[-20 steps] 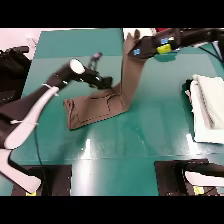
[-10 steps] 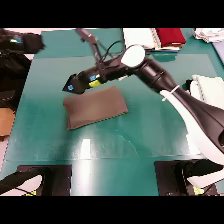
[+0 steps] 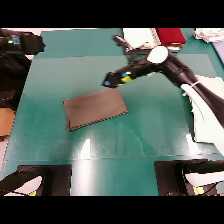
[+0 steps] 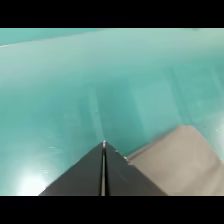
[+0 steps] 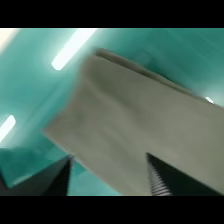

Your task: Fold the shirts.

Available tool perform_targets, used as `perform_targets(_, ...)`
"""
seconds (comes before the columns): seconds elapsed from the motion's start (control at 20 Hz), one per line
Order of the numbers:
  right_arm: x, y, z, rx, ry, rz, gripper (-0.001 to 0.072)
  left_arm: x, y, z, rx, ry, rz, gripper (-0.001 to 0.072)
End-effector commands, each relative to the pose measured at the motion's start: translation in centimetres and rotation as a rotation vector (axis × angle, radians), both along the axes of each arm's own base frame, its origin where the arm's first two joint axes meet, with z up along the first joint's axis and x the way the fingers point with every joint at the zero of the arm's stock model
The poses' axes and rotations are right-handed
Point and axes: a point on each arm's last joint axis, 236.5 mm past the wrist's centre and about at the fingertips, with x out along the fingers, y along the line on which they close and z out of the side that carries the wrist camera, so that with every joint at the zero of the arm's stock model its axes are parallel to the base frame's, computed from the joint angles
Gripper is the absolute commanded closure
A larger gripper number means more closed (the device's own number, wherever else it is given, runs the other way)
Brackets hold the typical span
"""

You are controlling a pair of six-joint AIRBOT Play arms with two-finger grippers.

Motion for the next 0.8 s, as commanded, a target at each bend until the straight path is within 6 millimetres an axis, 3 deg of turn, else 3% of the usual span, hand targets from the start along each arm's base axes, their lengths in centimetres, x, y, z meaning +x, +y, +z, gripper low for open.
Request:
perform_targets(0.0,1.4,-9.2,-6.7,-0.096,0.195,-0.183,0.0111,0.0,-2.8,-1.6,0.012,0.035,-0.063,0.0679)
perform_targets(0.05,1.3,-10.5,-8.7,-0.095,0.258,-0.213,0.0113,0.0,-3.5,-2.0,0.014,0.044,-0.077,0.0679)
perform_targets(0.15,0.9,-10.6,-11.5,-0.064,0.375,-0.225,0.0117,0.1,-4.8,-2.9,0.019,0.060,-0.104,0.0679)
perform_targets(0.45,0.3,-5.2,-16.7,0.032,0.535,-0.221,0.0121,0.2,-6.2,-3.5,0.010,0.063,-0.131,0.0679)
perform_targets(0.55,0.2,-2.8,-17.1,0.039,0.536,-0.170,0.0193,0.2,-6.3,-3.4,0.004,0.065,-0.131,0.0679)
perform_targets(0.65,0.6,0.0,-16.7,0.039,0.498,-0.115,0.0217,0.2,-6.3,-3.4,0.003,0.065,-0.131,0.0679)
perform_targets(0.7,0.7,1.3,-16.5,0.040,0.472,-0.087,0.0316,0.2,-6.4,-3.5,0.001,0.067,-0.132,0.0679)
perform_targets(0.75,1.0,2.7,-16.1,0.042,0.428,-0.051,0.0467,0.1,-6.6,-3.4,-0.009,0.069,-0.137,0.0679)
